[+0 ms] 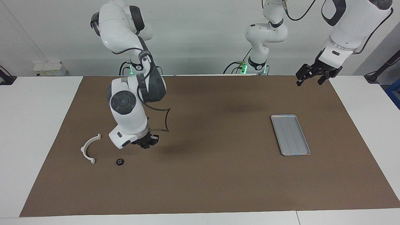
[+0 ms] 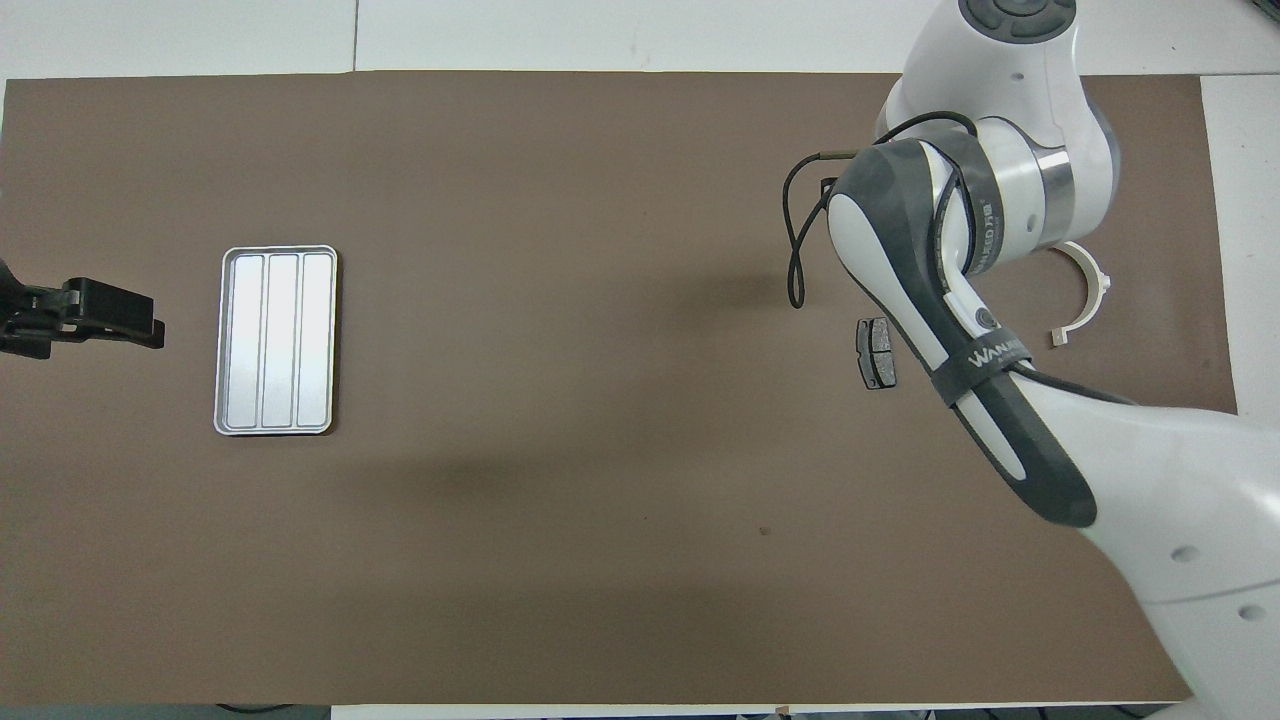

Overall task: Pick bearing gear from pile to tray
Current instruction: 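Carry the black part with the right gripper toward the table center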

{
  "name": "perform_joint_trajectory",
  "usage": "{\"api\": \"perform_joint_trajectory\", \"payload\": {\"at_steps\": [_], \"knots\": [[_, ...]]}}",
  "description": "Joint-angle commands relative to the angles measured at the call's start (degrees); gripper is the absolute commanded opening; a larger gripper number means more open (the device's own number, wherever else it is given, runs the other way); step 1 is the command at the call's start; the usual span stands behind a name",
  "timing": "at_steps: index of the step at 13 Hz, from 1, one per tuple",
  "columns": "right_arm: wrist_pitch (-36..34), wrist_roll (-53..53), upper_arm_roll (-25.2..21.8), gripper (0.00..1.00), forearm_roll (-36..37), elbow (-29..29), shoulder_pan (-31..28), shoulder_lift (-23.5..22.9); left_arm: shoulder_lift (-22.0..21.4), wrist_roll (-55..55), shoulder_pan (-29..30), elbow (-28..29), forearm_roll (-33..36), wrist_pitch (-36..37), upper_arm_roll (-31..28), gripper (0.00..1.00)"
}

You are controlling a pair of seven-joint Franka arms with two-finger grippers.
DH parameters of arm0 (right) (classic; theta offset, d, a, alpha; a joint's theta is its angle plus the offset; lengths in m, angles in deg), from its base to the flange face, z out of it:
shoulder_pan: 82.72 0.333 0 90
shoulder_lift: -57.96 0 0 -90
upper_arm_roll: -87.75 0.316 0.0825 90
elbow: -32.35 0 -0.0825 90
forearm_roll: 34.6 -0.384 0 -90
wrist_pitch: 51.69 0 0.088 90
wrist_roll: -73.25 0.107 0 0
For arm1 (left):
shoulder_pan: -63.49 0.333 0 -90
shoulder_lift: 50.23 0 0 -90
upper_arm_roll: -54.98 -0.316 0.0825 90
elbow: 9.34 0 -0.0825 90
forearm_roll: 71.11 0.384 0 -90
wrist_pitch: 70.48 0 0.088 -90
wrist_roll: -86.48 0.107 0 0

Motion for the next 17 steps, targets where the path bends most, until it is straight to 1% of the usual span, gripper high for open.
{"api": "perform_joint_trajectory", "payload": {"at_steps": [1,3,5,7,9,11,14,16,17], "knots": [[-6.2,8.3,4.0,0.0,-3.5,1.0,0.2,6.1,-1.1,0.6,0.0,0.9,0.9,-0.4,0.1,1.0],[-7.4,19.7,6.9,0.0,-4.0,1.7,3.3,7.0,-1.1,0.6,0.0,0.9,0.9,-0.4,0.1,1.0],[-6.2,31.5,9.9,0.0,-4.0,3.0,6.0,7.3,-1.1,0.6,0.0,0.9,0.9,-0.4,0.1,1.0],[-3.8,40.2,10.4,0.0,-3.7,2.8,9.9,7.0,-1.1,0.6,0.0,0.9,0.9,-0.4,0.1,1.0],[0.2,45.4,10.3,0.0,-3.2,2.2,13.7,5.6,-1.1,0.6,0.0,0.9,0.9,-0.4,0.1,1.0],[2.5,47.8,10.2,0.0,-1.3,1.2,15.7,3.4,-1.1,0.6,0.0,0.9,0.9,-0.3,0.0,1.0],[7.9,49.4,10.2,0.0,-0.1,-1.8,16.4,0.0,-1.1,0.6,0.0,0.9,0.9,-0.3,0.0,1.0],[10.6,53.6,10.2,0.0,4.9,-1.6,19.7,-5.9,-1.1,0.6,0.0,0.9,0.9,-0.4,0.1,1.0],[14.7,54.9,10.2,0.0,6.1,-1.6,20.0,-7.8,-1.1,0.6,0.0,0.9,0.9,-0.3,0.1,1.0]]}}
